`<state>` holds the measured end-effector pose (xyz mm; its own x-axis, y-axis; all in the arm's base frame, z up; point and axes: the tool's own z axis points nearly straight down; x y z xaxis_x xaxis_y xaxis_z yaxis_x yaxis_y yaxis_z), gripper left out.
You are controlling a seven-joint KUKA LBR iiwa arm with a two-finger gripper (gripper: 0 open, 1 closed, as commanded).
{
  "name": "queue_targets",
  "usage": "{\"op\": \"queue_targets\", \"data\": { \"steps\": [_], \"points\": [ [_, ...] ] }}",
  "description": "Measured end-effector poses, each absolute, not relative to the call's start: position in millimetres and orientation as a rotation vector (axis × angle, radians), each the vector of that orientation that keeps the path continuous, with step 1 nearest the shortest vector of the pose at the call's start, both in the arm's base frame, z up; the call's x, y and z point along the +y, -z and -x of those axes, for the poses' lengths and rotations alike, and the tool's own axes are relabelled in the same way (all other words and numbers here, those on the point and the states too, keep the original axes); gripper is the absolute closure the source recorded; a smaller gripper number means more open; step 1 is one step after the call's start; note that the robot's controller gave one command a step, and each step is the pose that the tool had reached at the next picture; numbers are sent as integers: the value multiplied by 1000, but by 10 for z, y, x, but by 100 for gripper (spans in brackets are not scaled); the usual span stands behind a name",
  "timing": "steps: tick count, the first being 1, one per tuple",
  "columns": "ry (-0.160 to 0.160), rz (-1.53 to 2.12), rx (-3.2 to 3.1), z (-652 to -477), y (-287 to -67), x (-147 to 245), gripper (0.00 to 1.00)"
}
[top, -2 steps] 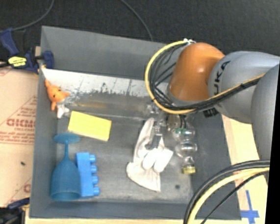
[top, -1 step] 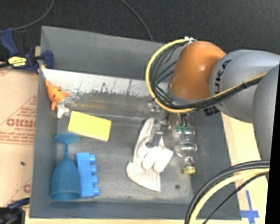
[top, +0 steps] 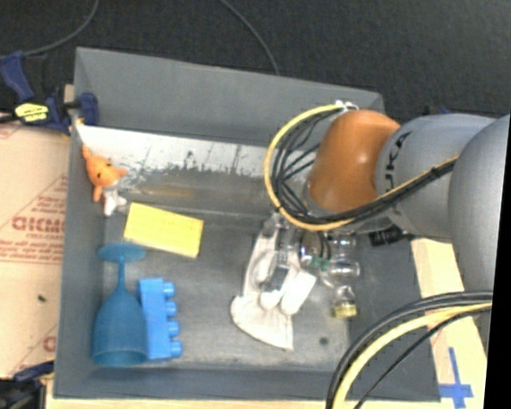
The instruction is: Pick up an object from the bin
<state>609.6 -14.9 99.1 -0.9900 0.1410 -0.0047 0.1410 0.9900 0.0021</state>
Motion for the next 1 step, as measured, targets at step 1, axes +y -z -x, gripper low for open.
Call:
{"op": "queue_targets", "data": {
  "steps": [1],
  "points": [
    [-2, -355, 3118, -5666, -923, -282, 0]
  ]
}}
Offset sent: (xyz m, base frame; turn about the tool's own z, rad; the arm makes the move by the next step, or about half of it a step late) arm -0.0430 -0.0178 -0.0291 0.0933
